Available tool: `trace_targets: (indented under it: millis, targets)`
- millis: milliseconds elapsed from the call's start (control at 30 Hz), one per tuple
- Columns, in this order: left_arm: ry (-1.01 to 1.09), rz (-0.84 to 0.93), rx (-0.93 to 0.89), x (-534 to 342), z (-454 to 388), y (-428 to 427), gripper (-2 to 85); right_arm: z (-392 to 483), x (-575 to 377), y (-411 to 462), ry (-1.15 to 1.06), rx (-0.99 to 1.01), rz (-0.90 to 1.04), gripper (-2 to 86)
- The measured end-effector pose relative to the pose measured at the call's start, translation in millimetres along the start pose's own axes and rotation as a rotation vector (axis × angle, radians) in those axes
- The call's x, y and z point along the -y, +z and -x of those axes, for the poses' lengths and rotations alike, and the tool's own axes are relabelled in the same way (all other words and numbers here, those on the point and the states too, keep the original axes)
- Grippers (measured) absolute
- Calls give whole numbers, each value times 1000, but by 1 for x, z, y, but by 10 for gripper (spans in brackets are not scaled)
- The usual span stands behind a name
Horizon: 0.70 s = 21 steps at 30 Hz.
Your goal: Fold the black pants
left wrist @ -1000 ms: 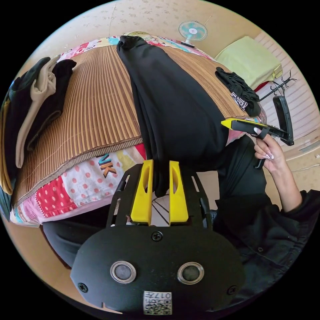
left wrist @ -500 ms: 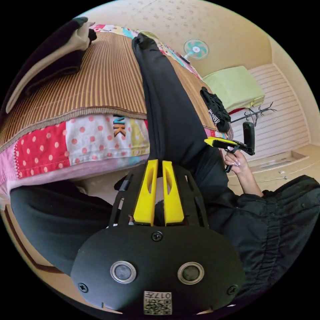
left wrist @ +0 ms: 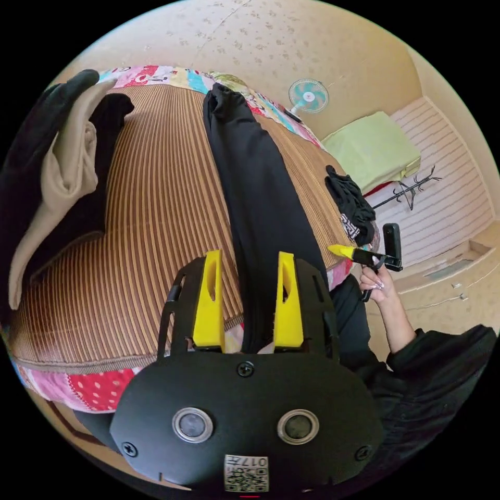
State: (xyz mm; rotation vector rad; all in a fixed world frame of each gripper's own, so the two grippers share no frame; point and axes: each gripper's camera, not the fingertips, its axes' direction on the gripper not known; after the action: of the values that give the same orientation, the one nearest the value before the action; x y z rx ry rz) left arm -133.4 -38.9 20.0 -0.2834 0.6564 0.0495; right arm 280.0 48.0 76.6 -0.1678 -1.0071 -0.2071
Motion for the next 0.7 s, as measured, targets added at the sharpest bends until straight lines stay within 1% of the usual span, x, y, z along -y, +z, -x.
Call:
trace_targets:
  millis: [67, 100, 167, 200, 233, 267, 333, 367, 400, 433, 467, 500, 533, 567, 600, 633, 667, 700]
  targets:
    - [-67, 50, -93, 25, 14, 6, 122, -34, 35, 12, 90, 127, 58, 134]
    - [-101, 96, -172, 37, 21, 12, 123, -38, 41, 17, 100, 148, 76, 132]
    - [-123, 150, -187, 48, 28, 15, 121, -40, 58, 47, 86, 209, 171, 122]
    - [-123, 182, -169, 51, 33, 16, 106, -39, 60, 52, 76, 212, 181, 116]
    - [-123, 202, -197, 50, 40, 16, 77, -39, 62, 59, 56, 197, 192, 105]
    - [-122, 204, -239, 48, 43, 15, 68, -40, 60, 61, 50, 176, 190, 79]
    - [-63, 98, -478, 30, 45, -13, 45, -37, 49, 49, 18, 230, 145, 51]
    - [-32, 72, -518, 24, 42, -24, 43, -26, 38, 33, -32, 280, 101, 39]
    - [55, 20, -571, 11, 31, -49, 43, -19, 32, 23, -66, 304, 81, 34]
    - [152, -39, -615, -3, 16, -78, 42, 0, 19, 1, -145, 334, 54, 26]
    - [198, -71, -638, -10, 8, -93, 42, 26, 3, -24, -241, 343, 28, 20]
    - [280, -134, -688, -23, -9, -125, 41, 41, -5, -38, -292, 340, 15, 17]
    - [362, -199, -724, -34, -31, -158, 41, 76, -20, -66, -401, 328, -16, 13]
    - [404, -234, -733, -38, -44, -176, 41, 114, -33, -93, -516, 307, -48, 10]
    - [487, -307, -734, -47, -71, -213, 41, 135, -39, -107, -577, 293, -66, 9]
    - [592, -385, -719, -56, -102, -254, 41, 178, -51, -136, -704, 265, -105, 8]
    - [650, -426, -710, -62, -118, -275, 42, 220, -64, -165, -831, 245, -157, 7]
    - [762, -500, -699, -73, -147, -315, 41, 239, -71, -180, -891, 238, -187, 7]
